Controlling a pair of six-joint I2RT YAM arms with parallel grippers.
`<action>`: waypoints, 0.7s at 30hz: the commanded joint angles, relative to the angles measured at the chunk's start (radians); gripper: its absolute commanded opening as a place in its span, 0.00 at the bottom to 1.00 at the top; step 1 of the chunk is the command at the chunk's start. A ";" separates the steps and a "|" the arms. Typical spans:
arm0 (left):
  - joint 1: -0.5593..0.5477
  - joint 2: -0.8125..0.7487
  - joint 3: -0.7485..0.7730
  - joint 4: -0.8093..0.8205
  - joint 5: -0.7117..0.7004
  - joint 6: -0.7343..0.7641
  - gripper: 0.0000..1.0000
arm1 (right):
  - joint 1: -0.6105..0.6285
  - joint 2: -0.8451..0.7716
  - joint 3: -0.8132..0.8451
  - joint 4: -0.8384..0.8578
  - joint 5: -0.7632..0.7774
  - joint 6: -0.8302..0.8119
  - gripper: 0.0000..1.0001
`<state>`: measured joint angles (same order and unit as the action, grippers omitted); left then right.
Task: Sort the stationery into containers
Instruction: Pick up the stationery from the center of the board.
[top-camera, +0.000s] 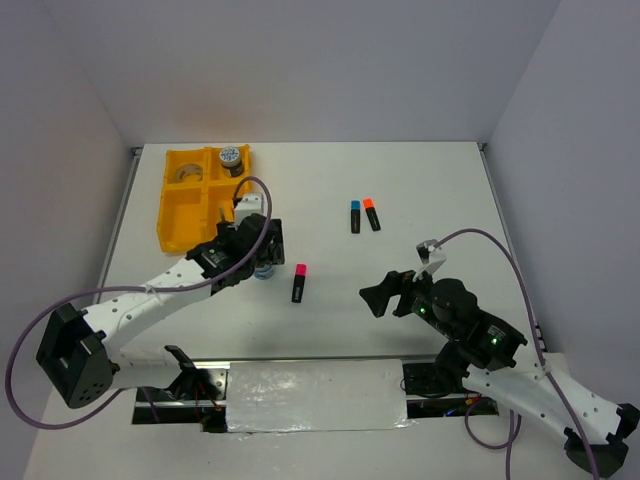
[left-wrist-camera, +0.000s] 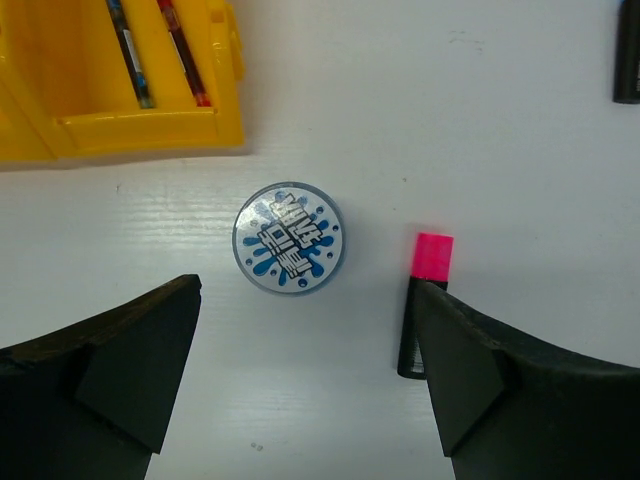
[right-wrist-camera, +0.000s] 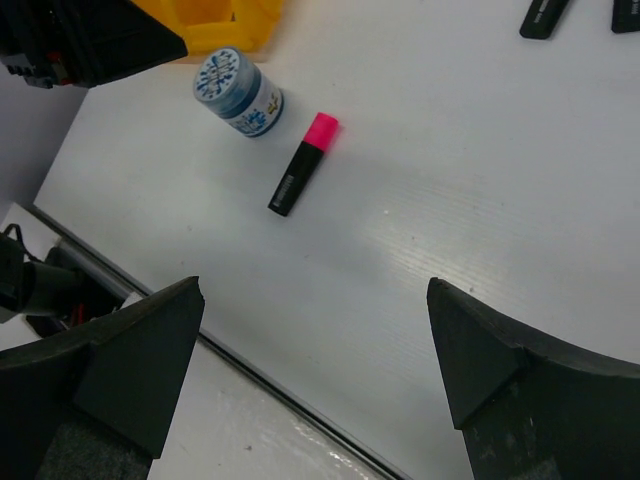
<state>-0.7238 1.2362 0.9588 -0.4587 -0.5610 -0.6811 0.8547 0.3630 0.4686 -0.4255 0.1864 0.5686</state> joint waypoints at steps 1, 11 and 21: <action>-0.002 0.023 -0.055 0.147 -0.048 0.012 0.99 | 0.000 0.025 -0.012 -0.012 0.056 -0.042 1.00; 0.050 0.170 -0.074 0.269 -0.014 0.037 0.99 | 0.001 0.110 0.002 0.036 -0.016 -0.070 1.00; 0.100 0.220 -0.138 0.331 0.030 0.038 0.97 | 0.000 0.120 -0.008 0.071 -0.044 -0.069 1.00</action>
<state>-0.6277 1.4555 0.8402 -0.1894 -0.5549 -0.6544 0.8547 0.4702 0.4637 -0.4046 0.1600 0.5167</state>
